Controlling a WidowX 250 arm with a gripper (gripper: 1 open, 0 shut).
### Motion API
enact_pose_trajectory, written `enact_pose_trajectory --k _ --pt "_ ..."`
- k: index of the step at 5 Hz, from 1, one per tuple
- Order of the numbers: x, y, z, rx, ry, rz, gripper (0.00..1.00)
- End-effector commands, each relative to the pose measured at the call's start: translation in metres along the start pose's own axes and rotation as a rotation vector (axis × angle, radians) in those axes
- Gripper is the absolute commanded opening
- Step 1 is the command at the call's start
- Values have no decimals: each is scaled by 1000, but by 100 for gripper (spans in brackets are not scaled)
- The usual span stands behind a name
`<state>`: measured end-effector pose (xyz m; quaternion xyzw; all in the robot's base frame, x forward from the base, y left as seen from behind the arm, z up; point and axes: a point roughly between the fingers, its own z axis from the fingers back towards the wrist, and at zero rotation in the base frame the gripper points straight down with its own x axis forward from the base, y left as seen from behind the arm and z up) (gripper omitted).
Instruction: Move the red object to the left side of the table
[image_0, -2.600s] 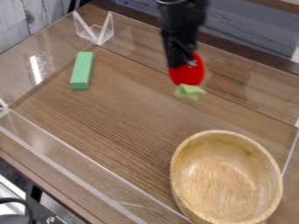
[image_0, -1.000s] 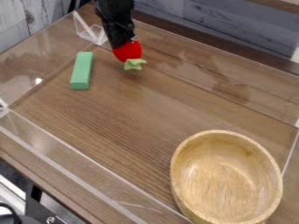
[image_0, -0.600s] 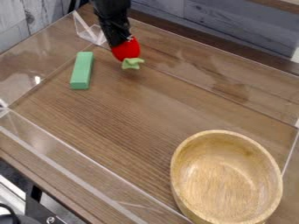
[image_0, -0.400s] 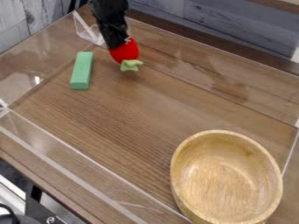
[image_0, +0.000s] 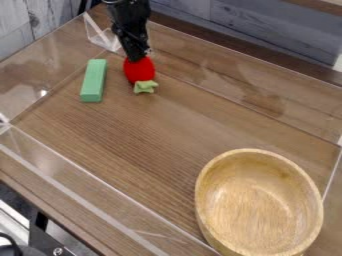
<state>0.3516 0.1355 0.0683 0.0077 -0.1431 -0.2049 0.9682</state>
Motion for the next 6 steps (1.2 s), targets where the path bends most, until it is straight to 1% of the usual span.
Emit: enact_pose_trajectory --k 1,3,5,6 --pt "8 -3 14 4 -34 -61 0" --pt "7 -25 5 -18 -41 -80 0" --pt "22 -28 7 -41 -49 -111 0" --pt "16 -27 15 -38 -49 -75 0"
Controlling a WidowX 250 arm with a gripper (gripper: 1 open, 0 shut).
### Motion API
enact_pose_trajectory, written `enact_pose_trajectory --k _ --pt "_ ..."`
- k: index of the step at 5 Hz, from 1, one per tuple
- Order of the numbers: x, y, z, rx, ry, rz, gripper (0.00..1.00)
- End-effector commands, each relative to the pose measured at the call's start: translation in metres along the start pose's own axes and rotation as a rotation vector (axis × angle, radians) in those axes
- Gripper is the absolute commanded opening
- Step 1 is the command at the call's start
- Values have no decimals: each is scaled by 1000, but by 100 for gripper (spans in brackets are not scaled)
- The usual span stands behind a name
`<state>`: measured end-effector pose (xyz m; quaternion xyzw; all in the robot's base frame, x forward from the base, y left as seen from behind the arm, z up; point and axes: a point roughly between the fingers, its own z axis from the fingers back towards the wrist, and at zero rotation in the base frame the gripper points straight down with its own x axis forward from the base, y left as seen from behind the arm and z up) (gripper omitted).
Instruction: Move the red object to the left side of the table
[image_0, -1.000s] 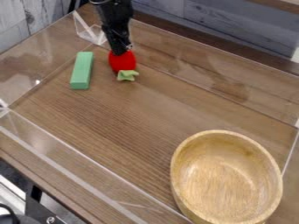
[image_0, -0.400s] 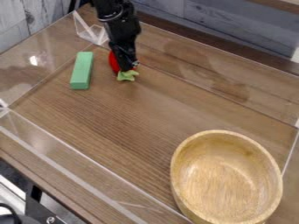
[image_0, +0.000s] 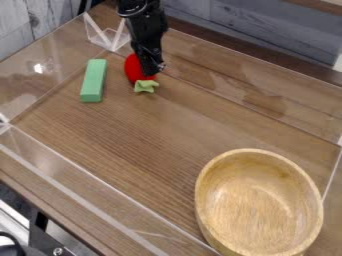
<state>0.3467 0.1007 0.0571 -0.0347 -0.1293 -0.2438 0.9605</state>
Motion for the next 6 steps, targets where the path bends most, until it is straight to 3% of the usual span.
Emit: enact_pose_trajectory --k 1,3,5,6 --pt "3 5 36 65 -56 26 0" --pt "-26 26 36 70 -64 86 0" --pt "-37 31 17 70 -71 113 0" --pt "-37 27 35 59 -83 92 0"
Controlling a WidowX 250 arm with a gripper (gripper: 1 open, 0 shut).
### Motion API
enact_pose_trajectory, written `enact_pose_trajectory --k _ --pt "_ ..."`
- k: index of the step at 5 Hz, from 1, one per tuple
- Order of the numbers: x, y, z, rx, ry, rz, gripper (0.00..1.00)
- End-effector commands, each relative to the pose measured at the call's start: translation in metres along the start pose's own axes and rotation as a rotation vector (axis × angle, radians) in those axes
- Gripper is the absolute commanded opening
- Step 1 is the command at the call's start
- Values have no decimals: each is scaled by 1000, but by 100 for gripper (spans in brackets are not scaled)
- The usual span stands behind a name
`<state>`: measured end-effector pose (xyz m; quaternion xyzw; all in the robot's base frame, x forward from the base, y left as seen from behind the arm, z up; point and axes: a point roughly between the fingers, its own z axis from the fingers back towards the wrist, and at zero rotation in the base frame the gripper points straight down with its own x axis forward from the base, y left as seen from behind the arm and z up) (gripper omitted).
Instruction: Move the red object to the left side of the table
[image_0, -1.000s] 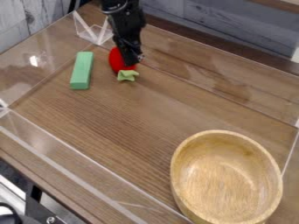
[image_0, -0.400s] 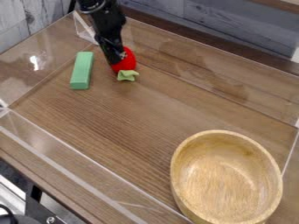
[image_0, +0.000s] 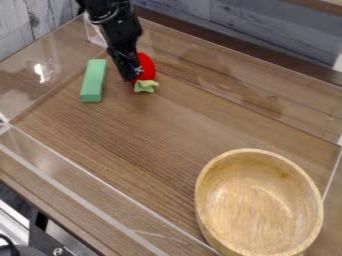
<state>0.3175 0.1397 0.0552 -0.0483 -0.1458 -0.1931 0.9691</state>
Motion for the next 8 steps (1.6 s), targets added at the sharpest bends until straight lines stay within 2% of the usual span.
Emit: enact_pose_trajectory --k 1,3,5,8 --pt "9 1 41 51 -58 -34 0" --pt "-5 2 43 101 -66 109 0" --pt "-19 20 28 137 -63 216 0" --pt "-44 57 26 129 -47 236 0"
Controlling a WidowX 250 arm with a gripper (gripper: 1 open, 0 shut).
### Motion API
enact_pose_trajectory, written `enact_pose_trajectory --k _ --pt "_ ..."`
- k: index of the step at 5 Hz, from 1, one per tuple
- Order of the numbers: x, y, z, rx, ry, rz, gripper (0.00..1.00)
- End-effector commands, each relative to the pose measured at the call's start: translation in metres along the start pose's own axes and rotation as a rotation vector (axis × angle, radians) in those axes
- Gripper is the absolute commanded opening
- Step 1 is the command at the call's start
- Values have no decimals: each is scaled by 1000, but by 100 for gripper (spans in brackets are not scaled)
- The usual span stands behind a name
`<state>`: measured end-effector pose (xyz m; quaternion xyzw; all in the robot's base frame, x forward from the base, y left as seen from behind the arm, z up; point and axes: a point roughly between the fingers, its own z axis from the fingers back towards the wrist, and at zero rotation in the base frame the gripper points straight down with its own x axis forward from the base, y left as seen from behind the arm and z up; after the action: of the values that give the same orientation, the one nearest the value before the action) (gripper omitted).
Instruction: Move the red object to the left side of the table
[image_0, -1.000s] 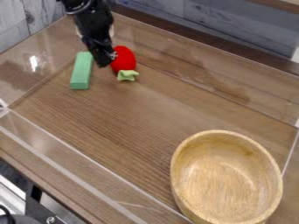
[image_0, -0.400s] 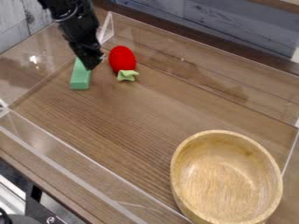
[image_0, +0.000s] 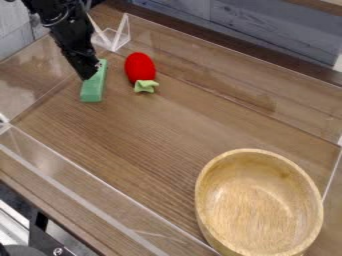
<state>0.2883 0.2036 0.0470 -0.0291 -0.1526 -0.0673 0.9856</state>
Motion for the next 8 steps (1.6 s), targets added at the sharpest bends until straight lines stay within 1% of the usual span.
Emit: enact_pose_trajectory --k 1,2,3,4,5,6,7,8 --pt "4 2 16 34 -35 -28 100" --pt "-4 -2 15 23 -27 -46 0" --pt "2 -4 16 17 -19 -41 100" --pt "10 -6 17 11 -11 -35 0" --pt "5 1 13 -9 -1 -77 100" --pt "9 -11 28 -14 -20 -87 100" --pt "15 -25 35 -8 -41 -60 100" --pt "21 -42 39 -11 -55 -36 100"
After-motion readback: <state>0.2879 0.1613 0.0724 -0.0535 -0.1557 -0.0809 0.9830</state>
